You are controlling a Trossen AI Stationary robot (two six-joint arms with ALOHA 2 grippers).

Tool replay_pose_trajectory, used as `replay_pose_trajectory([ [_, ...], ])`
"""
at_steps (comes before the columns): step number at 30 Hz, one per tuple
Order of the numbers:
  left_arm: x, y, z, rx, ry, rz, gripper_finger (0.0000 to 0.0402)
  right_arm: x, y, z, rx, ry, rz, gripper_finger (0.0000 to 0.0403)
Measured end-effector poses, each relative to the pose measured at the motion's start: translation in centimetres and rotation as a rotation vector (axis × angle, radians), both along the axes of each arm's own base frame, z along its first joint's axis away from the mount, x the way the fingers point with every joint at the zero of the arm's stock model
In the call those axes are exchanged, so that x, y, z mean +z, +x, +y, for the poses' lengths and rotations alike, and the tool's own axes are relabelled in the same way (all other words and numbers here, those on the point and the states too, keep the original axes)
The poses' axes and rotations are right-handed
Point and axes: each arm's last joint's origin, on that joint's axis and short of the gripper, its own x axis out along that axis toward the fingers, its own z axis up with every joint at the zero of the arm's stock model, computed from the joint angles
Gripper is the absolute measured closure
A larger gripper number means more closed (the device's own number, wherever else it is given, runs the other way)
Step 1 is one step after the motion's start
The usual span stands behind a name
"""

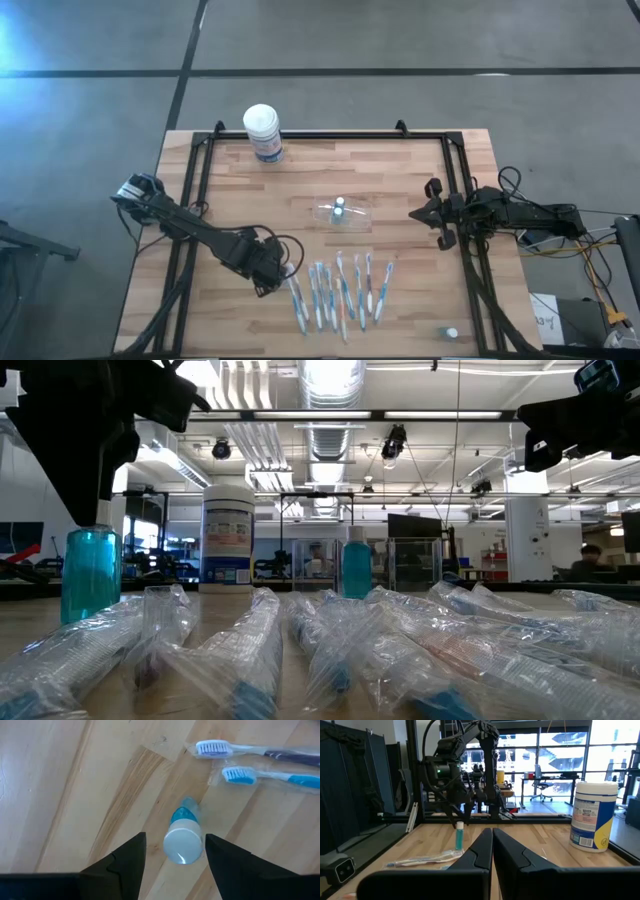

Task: Pick & Place toothbrushing station
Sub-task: Put the blue mouthwash into the transparent organizer

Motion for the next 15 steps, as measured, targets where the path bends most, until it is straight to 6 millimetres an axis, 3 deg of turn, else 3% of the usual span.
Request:
replay_pose_trajectory([
  [15, 0.03, 0.24, -0.10, -0.056, 0.005, -0.023, 0.0193, 0.00, 0.00, 0.00, 0.000, 0.000, 0.000, 0.0392],
])
